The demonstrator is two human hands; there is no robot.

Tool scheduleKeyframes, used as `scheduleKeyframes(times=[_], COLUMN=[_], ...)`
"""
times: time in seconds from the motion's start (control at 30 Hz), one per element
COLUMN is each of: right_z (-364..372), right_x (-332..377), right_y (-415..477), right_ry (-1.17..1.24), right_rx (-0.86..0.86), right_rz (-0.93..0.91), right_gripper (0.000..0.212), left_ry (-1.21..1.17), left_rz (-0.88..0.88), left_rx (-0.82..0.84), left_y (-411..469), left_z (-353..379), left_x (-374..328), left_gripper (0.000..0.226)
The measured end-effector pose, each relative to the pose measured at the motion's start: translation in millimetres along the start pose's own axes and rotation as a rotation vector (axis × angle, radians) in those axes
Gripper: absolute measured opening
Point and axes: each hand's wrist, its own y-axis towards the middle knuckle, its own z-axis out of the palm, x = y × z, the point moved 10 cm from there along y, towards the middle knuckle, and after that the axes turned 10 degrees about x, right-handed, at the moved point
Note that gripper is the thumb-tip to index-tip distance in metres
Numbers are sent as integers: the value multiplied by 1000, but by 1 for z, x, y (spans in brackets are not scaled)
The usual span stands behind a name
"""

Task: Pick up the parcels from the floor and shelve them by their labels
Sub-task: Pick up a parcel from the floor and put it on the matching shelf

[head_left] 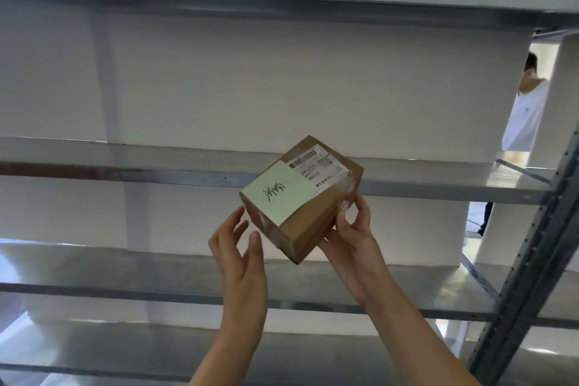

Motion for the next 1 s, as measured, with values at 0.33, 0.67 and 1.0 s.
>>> scheduleKeyframes(times=[0.33, 0.67, 1.0], right_z=[17, 7, 24], right_x=[16, 24, 37], right_y=[0, -4, 10], right_ry=[-117, -396, -575], right_rx=[45, -63, -158], right_rz=[-39, 23, 70], right_gripper=[39, 32, 28], left_ry=[-135, -111, -22], left_rz=[8, 51, 93], left_rx=[17, 43, 97], left_y=[0, 5, 8], left_z=[9, -1, -18], left_x=[-5, -15, -45], left_gripper=[33, 34, 41])
